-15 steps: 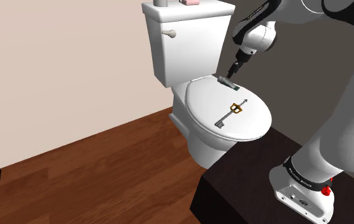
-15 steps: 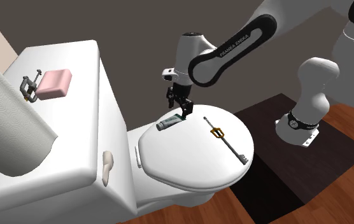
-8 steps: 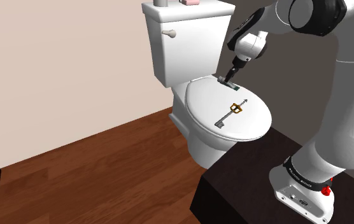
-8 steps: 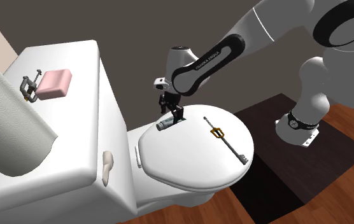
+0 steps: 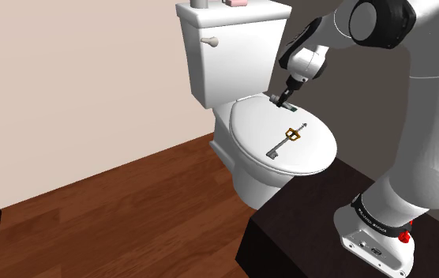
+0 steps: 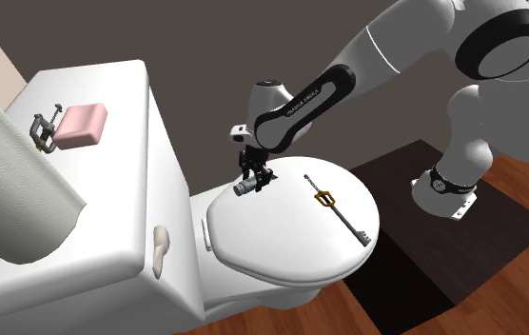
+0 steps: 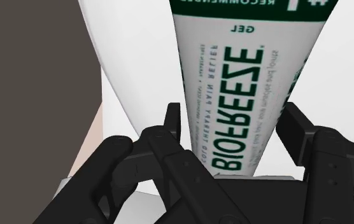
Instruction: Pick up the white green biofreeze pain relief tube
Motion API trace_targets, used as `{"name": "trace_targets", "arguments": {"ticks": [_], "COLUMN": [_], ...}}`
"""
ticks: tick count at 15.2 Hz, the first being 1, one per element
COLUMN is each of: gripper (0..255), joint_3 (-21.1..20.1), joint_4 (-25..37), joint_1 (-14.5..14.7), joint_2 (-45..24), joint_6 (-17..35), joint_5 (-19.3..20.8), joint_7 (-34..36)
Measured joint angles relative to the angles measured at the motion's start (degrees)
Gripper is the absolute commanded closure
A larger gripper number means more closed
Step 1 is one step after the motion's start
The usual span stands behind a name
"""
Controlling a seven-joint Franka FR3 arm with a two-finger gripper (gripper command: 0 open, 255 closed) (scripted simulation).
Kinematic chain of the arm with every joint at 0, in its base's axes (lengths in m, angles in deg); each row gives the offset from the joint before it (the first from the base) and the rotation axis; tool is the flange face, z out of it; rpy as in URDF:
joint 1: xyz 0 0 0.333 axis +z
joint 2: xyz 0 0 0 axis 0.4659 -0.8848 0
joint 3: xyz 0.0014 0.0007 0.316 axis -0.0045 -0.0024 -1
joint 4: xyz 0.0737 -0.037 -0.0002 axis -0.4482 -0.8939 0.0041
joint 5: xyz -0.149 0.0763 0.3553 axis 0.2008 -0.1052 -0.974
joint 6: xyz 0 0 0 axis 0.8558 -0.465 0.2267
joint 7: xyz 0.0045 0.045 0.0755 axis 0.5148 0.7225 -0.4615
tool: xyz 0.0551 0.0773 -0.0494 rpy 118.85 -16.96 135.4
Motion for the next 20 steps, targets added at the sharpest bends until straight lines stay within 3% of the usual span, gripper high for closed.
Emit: {"name": "trace_targets", "arguments": {"ticks": [10,20], "gripper": [255,255], "joint_3": [0.31,3.65], "joint_4": [-0.11,-0.36], "joint_1": [0.2,2.57], "joint_2": [0.54,6.11], "joint_6": [-0.37,-4.9], "joint_5": [0.43,5.65], "joint_7": [0.32,4.68]}}
